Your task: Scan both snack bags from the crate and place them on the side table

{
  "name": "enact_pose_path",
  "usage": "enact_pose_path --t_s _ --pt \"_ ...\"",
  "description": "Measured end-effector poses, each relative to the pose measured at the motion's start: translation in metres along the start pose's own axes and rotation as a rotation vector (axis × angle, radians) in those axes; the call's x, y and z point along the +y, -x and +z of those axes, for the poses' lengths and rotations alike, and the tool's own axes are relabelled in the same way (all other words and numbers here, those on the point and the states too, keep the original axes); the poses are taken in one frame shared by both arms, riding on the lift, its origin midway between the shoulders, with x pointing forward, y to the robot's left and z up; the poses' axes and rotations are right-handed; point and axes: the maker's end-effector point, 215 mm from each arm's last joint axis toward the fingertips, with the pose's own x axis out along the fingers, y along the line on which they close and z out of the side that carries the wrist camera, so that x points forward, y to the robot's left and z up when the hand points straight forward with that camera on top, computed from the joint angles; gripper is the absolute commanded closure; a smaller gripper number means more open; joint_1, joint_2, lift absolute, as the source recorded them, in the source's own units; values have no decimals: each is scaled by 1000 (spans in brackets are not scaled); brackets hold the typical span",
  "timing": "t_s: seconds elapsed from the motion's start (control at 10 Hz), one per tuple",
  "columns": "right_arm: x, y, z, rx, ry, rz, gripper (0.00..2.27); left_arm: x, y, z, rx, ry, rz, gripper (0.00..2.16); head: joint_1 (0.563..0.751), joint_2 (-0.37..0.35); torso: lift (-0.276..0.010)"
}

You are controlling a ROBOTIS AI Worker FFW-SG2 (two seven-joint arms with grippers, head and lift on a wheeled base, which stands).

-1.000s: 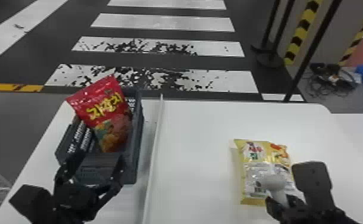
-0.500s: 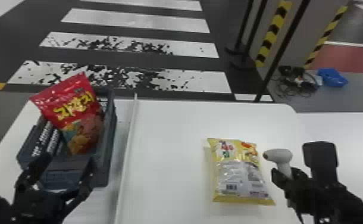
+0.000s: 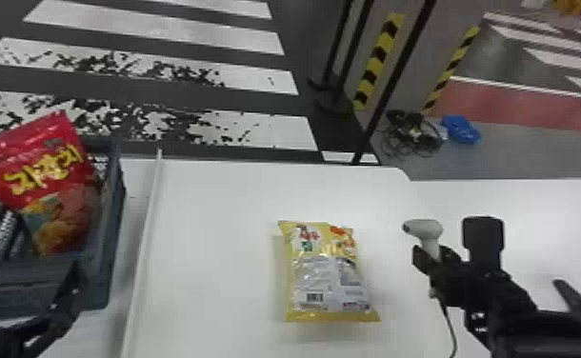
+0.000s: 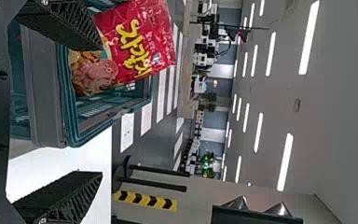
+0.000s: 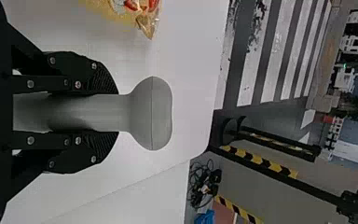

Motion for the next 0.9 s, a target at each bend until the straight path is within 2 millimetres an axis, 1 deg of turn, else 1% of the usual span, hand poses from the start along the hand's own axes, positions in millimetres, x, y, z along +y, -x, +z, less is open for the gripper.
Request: enact_pose_path --t_s 0.2,0.4,0.7,0.9 --pt "-12 -24 -16 34 -18 12 2253 0 0 -1 2 1 1 36 695 -333 -95" --pt "-20 -42 -25 56 -21 15 2253 0 0 -2 4 1 1 36 695 -347 -95" --pt "-23 -62 -41 90 -21 32 2253 2 0 -4 7 0 4 36 695 -350 -95" --pt "-19 -71 -53 110 -23 44 2253 3 0 -4 7 -1 5 36 695 -350 -95"
